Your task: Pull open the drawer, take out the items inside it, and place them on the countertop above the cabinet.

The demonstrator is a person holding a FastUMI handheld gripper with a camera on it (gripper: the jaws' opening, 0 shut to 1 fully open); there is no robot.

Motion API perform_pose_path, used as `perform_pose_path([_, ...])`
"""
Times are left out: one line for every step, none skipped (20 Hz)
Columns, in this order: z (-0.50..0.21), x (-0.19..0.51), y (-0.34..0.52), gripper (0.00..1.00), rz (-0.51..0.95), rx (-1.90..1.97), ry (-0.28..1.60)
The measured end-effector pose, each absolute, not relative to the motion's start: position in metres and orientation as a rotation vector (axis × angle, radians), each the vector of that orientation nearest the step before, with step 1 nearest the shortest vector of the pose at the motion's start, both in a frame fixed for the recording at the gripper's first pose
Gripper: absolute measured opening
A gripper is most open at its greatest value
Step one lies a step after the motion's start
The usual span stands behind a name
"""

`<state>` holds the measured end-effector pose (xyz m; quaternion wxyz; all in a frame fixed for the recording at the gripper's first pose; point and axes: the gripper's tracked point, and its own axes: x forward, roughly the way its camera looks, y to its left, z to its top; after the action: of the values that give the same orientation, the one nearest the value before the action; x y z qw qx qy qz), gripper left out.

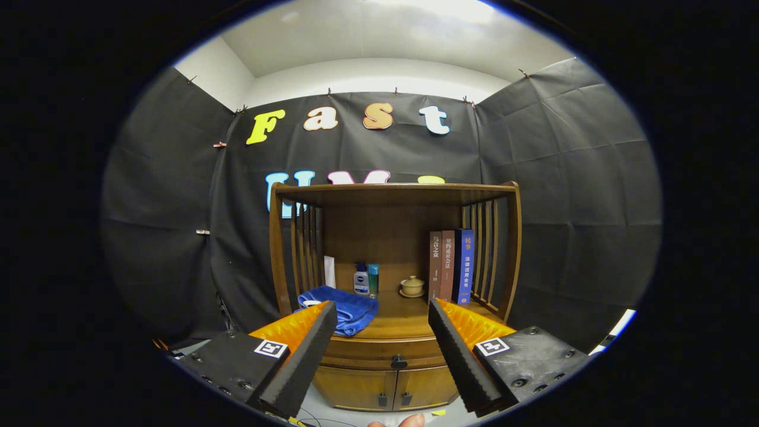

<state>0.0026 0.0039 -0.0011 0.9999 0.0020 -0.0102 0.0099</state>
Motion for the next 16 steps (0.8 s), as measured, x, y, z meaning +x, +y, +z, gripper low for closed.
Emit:
perform_pose_path([-0.002, 0.003, 0.003, 0.99, 0.023, -0.002, -0.025])
perform_pose_path([-0.004, 0.004, 0.004, 0.99, 0.026, -0.009, -0.026])
perform_pose_path([-0.008, 0.007, 0.005, 0.99, 0.031, -0.014, -0.023])
perform_pose_path([-0.013, 0.012, 0.006, 0.99, 0.034, -0.014, -0.021])
perform_pose_path([-0.02, 0.021, 0.01, 0.99, 0.037, -0.01, -0.021])
perform_pose_path([-0.025, 0.034, 0.012, 0.99, 0.041, -0.007, -0.02])
perform_pose_path([-0.032, 0.049, 0.015, 0.99, 0.047, -0.008, -0.016])
perform_pose_path([-0.042, 0.058, 0.017, 0.99, 0.051, -0.011, -0.011])
perform_pose_path([-0.054, 0.063, 0.016, 0.99, 0.053, -0.016, -0.003])
perform_pose_path([-0.068, 0.071, 0.015, 0.99, 0.052, -0.021, 0.01])
perform_pose_path([-0.083, 0.075, 0.013, 0.99, 0.052, -0.023, 0.025])
perform_pose_path([-0.1, 0.08, 0.011, 0.99, 0.047, -0.024, 0.041])
perform_pose_path([-0.116, 0.085, 0.009, 0.99, 0.045, -0.024, 0.057])
perform_pose_path([-0.131, 0.09, 0.007, 0.99, 0.04, -0.026, 0.072])
perform_pose_path([-0.146, 0.093, 0.006, 0.99, 0.035, -0.029, 0.088])
perform_pose_path([-0.16, 0.097, 0.004, 0.99, 0.03, -0.032, 0.098])
